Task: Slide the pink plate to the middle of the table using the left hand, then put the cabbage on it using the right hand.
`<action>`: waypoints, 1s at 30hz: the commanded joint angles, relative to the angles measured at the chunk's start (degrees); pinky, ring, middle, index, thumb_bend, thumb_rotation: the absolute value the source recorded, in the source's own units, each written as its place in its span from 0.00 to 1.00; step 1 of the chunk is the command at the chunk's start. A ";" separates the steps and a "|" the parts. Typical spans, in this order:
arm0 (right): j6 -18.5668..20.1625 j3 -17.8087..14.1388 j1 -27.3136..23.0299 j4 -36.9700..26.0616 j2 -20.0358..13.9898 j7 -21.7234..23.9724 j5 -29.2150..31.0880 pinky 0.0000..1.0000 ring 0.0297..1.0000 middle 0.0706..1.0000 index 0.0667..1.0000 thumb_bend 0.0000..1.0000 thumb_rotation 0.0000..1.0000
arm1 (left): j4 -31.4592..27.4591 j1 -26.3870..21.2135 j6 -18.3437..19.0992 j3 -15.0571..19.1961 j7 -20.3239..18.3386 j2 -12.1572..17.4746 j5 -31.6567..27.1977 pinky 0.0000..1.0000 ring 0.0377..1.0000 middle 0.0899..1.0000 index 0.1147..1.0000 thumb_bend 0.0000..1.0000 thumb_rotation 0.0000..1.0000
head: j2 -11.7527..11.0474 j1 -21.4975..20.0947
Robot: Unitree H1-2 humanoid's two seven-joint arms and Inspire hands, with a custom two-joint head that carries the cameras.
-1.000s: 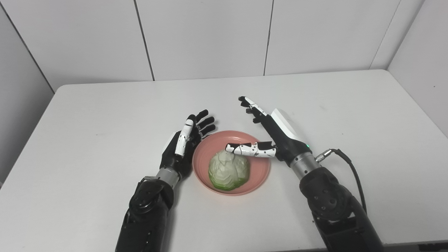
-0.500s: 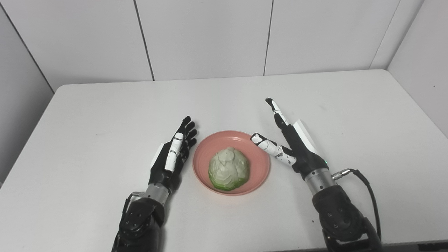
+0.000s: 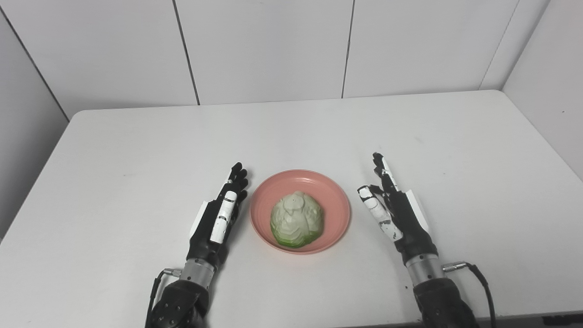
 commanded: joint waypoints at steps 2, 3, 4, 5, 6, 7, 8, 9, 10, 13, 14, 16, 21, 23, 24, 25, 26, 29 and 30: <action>-5.03 -0.46 -0.79 -0.39 0.41 -0.63 2.18 0.95 0.99 1.00 0.98 0.47 1.00 | -1.24 2.62 0.91 -0.25 0.29 0.90 1.18 1.00 1.00 1.00 1.00 0.47 1.00 | 0.18 0.09; -4.96 -0.48 -0.75 -0.37 0.42 -0.53 2.41 0.96 0.99 1.00 0.98 0.46 1.00 | -1.41 2.73 0.99 -0.27 0.28 0.94 1.22 1.00 1.00 1.00 1.00 0.47 1.00 | 0.18 0.09; -4.49 -0.51 -0.70 -0.30 0.32 -0.22 2.91 0.97 0.99 1.00 0.99 0.45 1.00 | -1.44 2.70 1.12 -0.27 0.29 0.97 1.28 1.00 1.00 1.00 1.00 0.47 1.00 | 0.18 0.05; -4.16 -0.51 -0.68 -0.24 0.23 -0.04 3.26 0.99 1.00 1.00 0.99 0.44 1.00 | -1.44 2.66 1.22 -0.26 0.30 0.97 1.34 1.00 1.00 1.00 1.00 0.47 1.00 | 0.18 0.05; -3.92 -0.52 -0.73 -0.01 0.00 0.25 3.71 0.99 1.00 1.00 0.99 0.44 1.00 | -1.18 2.50 1.10 -0.22 0.23 1.04 1.38 1.00 1.00 1.00 1.00 0.47 1.00 | 0.18 0.05; -3.77 -0.52 -0.77 0.15 -0.17 0.42 4.03 1.00 1.00 1.00 0.99 0.43 1.00 | -0.99 2.40 1.00 -0.18 0.17 1.09 1.41 1.00 1.00 1.00 1.00 0.47 1.00 | 0.18 0.05; -3.81 -0.51 -0.80 0.31 -0.32 0.57 4.33 1.00 1.00 1.00 0.99 0.43 1.00 | -0.70 2.22 0.96 -0.14 -0.02 1.17 1.31 1.00 1.00 1.00 1.00 0.47 1.00 | 0.22 -0.04; -3.84 -0.50 -0.81 0.40 -0.42 0.67 4.53 1.00 1.00 1.00 0.99 0.40 1.00 | -0.51 2.11 0.94 -0.11 -0.15 1.23 1.23 1.00 1.00 1.00 1.00 0.47 1.00 | 0.22 -0.04; -3.84 -0.50 -0.79 0.55 -0.53 0.76 4.79 1.00 1.00 1.00 0.99 0.38 1.00 | -0.24 1.94 0.75 -0.08 -0.23 1.28 1.22 1.00 1.00 1.00 1.00 0.47 1.00 | 0.27 0.03; -2.82 -0.61 -0.62 0.41 -0.53 0.89 5.26 1.00 1.00 1.00 0.98 0.38 1.00 | 0.36 1.57 0.21 -0.07 -0.30 1.44 1.43 1.00 1.00 1.00 1.00 0.46 1.00 | 0.33 0.13; -2.41 -0.65 -0.55 0.28 -0.56 0.91 5.28 1.00 1.00 1.00 0.98 0.38 1.00 | 0.51 1.45 0.14 -0.07 -0.36 1.52 1.46 1.00 1.00 1.00 1.00 0.46 1.00 | 0.42 0.16; -2.04 -0.67 -0.56 0.19 -0.67 0.99 5.26 1.00 1.00 1.00 0.98 0.38 1.00 | 0.85 1.23 -0.08 -0.01 -0.40 1.55 1.39 1.00 1.00 1.00 1.00 0.46 1.00 | 0.47 0.18; -3.02 -0.54 -0.76 0.85 -1.05 1.16 5.26 0.99 1.00 1.00 0.98 0.35 1.00 | 1.51 0.77 -0.60 0.25 -0.48 1.49 0.98 1.00 1.00 1.00 1.00 0.45 1.00 | 0.50 0.15; -2.86 -0.44 -0.75 0.88 -1.14 1.30 5.34 0.99 1.00 0.99 0.98 0.36 1.00 | 1.63 0.67 -0.76 0.40 -0.55 1.52 0.77 1.00 1.00 1.00 1.00 0.45 1.00 | 0.50 0.15; -2.75 -0.41 -0.73 0.87 -1.17 1.37 5.41 0.99 1.00 0.99 0.98 0.36 1.00 | 1.71 0.64 -0.82 0.46 -0.53 1.54 0.80 1.00 1.00 1.00 1.00 0.45 1.00 | 0.50 0.15; -2.88 -0.36 -0.71 0.94 -1.24 1.45 5.46 0.99 1.00 0.99 0.98 0.36 1.00 | 1.79 0.63 -0.87 0.49 -0.56 1.60 0.83 1.00 1.00 1.00 1.00 0.45 1.00 | 0.53 0.16; -2.98 -0.32 -0.70 1.01 -1.29 1.50 5.49 0.99 1.00 0.99 0.98 0.36 1.00 | 1.85 0.61 -0.91 0.50 -0.60 1.64 0.84 1.00 1.00 1.00 1.00 0.45 1.00 | 0.53 0.16; -3.38 -0.18 -0.72 1.37 -1.32 1.45 5.42 0.98 0.99 0.99 0.98 0.35 1.00 | 1.97 0.56 -0.71 0.66 -0.63 1.55 0.75 1.00 1.00 1.00 1.00 0.46 1.00 | 0.47 0.42; -3.53 -0.12 -0.73 1.50 -1.34 1.46 5.36 0.98 0.99 0.99 0.98 0.35 1.00 | 2.03 0.54 -0.75 0.67 -0.66 1.56 0.78 1.00 1.00 1.00 1.00 0.46 1.00 | 0.47 0.42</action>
